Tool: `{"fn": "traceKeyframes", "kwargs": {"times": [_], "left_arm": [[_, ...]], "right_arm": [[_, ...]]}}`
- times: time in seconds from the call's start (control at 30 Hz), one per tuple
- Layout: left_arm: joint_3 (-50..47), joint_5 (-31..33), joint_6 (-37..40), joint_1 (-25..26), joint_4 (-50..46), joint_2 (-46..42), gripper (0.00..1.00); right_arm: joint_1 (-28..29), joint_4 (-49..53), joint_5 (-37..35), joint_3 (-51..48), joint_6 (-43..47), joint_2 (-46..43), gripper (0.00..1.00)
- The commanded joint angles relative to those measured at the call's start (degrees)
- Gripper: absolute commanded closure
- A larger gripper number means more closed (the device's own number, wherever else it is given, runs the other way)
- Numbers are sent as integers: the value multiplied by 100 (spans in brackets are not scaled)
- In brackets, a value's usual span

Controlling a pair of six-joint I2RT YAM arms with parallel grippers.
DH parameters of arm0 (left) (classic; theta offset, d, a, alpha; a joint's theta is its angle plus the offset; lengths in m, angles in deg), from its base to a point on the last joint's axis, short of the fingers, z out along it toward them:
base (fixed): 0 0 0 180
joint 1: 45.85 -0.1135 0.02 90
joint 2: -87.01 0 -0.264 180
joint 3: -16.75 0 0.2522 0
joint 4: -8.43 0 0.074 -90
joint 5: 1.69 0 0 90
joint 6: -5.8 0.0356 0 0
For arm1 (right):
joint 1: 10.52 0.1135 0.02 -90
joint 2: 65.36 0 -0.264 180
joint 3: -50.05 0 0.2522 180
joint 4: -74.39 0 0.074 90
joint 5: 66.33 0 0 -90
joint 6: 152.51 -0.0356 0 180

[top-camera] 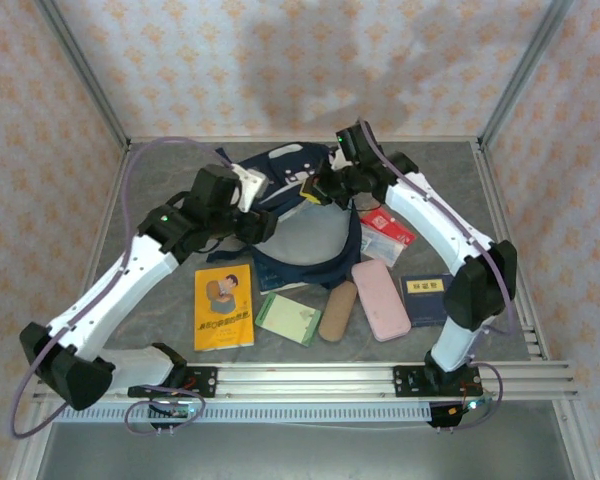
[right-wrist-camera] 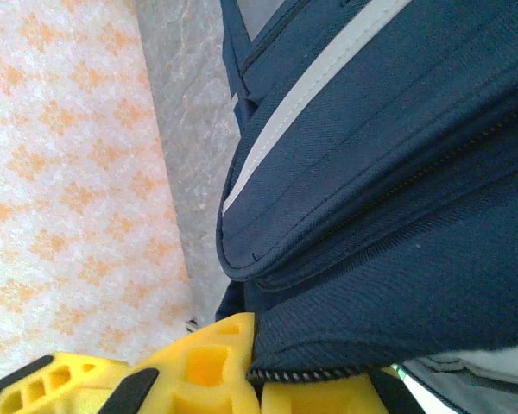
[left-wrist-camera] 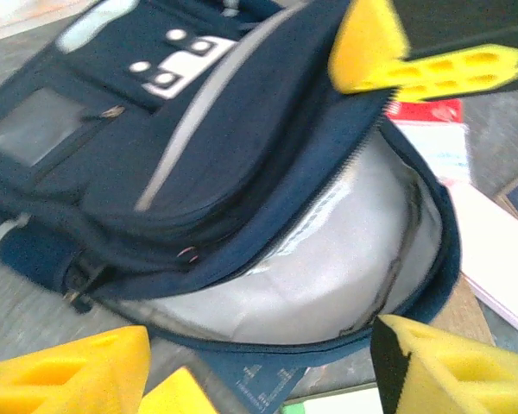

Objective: Pack the student bag

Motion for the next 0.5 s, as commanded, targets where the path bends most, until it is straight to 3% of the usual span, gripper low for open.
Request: {"fn": "traceKeyframes", "kwargs": {"times": [0.0, 0.17, 0.33, 0.4, 0.43, 0.47], "left_arm": [[175, -445, 957, 63, 652, 390, 30], [602, -799, 1576, 67, 678, 1229, 30], [1040, -267, 1618, 42, 780, 1892, 35], [1156, -115, 1608, 35, 947, 2053, 39], [1272, -30, 1611, 41, 919, 2149, 45], [1412, -13, 1653, 33, 822, 2237, 56]], "right_arm": [[-86, -924, 289, -122, -576, -333, 100], [-87, -816, 262, -155, -496, -366, 100], [-87, -877, 268, -129, -647, -400, 100], [-87, -886, 312, -145, -687, -398, 100], [-87, -851, 338, -124, -681, -392, 100], [-93, -753, 323, -75, -655, -390, 100]]}}
